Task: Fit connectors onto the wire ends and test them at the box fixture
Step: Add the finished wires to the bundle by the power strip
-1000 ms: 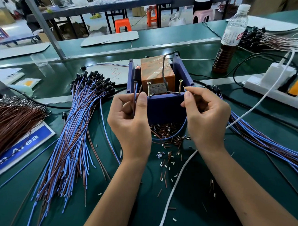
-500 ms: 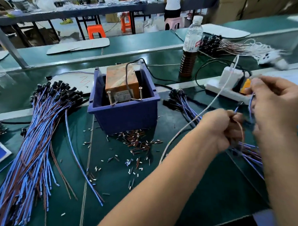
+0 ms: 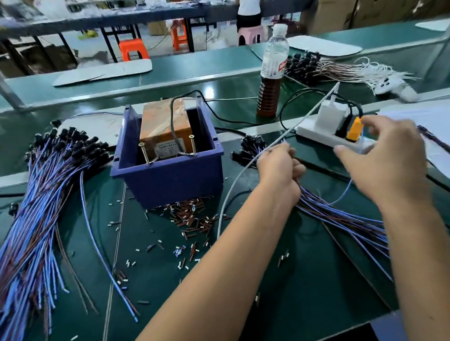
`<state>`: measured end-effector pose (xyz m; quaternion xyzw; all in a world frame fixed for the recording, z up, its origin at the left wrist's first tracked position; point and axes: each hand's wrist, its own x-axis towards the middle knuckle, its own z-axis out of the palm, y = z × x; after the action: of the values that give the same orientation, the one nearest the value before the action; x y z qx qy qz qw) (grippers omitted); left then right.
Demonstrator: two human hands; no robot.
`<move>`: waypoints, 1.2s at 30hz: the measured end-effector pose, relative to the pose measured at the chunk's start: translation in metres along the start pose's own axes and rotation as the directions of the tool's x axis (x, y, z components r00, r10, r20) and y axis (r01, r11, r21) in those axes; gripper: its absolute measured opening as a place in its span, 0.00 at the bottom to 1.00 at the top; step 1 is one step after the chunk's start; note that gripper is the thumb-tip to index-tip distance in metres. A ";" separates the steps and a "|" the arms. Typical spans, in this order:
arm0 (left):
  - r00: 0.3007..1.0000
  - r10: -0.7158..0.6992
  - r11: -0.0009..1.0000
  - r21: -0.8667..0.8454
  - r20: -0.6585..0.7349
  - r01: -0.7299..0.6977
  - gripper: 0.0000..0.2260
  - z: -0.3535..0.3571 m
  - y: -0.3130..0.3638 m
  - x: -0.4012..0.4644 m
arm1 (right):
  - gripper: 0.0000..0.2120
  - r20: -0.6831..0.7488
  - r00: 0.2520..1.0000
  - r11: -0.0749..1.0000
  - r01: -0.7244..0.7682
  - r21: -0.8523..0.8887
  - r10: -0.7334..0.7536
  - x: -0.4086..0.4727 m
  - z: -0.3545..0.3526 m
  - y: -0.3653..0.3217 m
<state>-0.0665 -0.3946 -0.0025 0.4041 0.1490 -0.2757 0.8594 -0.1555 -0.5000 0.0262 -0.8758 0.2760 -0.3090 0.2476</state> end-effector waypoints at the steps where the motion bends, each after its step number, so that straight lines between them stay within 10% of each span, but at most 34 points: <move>1: 1.000 0.006 1.000 -0.003 -0.010 -0.006 0.05 -0.001 0.004 0.000 | 0.27 -0.009 0.998 0.998 0.056 -0.033 -0.056 -0.003 0.001 -0.007; 6: 1.000 0.013 1.000 -0.010 -0.018 -0.013 0.09 -0.006 0.020 0.002 | 0.16 0.174 0.904 0.921 0.385 0.062 -0.390 -0.020 0.012 -0.033; 10: 0.996 0.022 1.000 0.005 -0.083 -0.021 0.11 -0.015 0.028 0.009 | 0.18 0.496 0.818 0.957 0.251 0.147 -0.291 -0.031 0.025 -0.035; 18: 0.932 0.301 0.953 0.100 -0.204 -0.286 0.12 -0.021 0.032 0.020 | 0.08 0.634 0.738 0.949 0.314 -0.023 -0.229 -0.003 -0.026 -0.023; 23: 0.806 0.566 0.738 0.542 -0.174 -0.402 0.06 -0.024 0.024 0.024 | 0.11 0.774 0.626 0.906 0.378 -0.192 -0.097 -0.002 -0.009 -0.019; 29: 0.749 0.652 0.513 0.794 -0.115 -0.326 0.15 -0.035 0.023 0.028 | 0.14 0.731 0.676 0.883 0.397 -0.251 -0.096 -0.011 0.009 0.000; 36: 0.764 0.607 0.633 0.715 -0.221 -0.296 0.15 -0.031 0.028 0.033 | 0.13 0.759 0.646 0.861 0.337 -0.381 0.083 -0.012 -0.009 0.003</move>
<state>-0.0243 -0.3674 -0.0202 0.7484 0.1270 0.0213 0.6506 -0.1702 -0.4973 0.0253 -0.9738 0.1524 0.1455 0.0857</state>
